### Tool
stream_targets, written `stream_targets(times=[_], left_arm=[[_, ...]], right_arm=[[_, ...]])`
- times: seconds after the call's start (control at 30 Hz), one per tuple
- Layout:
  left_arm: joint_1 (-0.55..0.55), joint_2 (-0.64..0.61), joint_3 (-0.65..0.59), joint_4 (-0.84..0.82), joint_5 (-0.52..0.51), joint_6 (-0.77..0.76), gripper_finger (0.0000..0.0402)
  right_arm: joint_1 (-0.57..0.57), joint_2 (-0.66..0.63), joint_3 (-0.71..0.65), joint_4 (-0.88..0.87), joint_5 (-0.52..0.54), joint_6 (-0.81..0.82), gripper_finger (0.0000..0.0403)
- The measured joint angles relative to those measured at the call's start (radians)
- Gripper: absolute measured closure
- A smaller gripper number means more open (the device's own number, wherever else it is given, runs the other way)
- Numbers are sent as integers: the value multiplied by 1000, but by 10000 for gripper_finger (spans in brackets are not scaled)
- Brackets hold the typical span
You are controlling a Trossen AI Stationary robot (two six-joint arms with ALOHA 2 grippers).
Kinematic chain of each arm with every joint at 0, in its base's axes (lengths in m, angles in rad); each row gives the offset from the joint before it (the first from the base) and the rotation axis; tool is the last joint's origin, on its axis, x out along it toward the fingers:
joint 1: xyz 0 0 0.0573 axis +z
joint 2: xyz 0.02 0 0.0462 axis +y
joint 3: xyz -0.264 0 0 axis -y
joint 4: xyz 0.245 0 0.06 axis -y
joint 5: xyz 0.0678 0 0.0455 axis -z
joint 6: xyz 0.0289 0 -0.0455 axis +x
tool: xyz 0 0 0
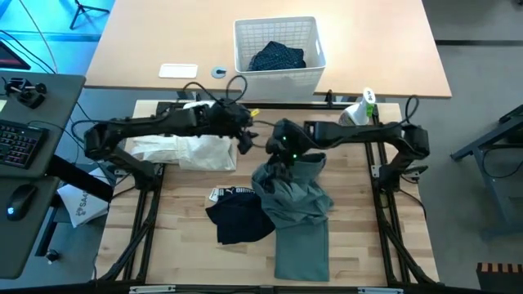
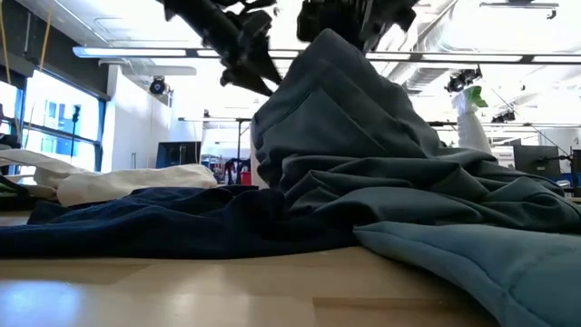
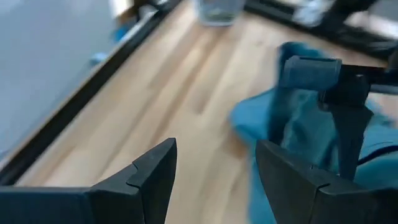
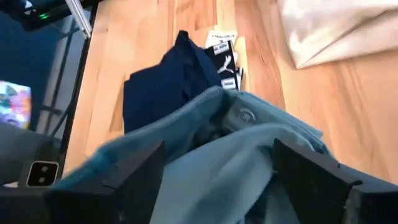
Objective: Fold Laundry from Bin
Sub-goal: Fold the green pants
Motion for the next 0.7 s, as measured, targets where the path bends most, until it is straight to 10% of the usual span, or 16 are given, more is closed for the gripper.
stream_targets(times=[0.4,0.7], left_arm=[[-1,-193,3,-250,-152,-211,195],[1,-217,3,-272,-151,-24,195]], right_arm=[[-57,-181,0,-143,-77,-140,86],[207,-215,0,-243,180,10,103]])
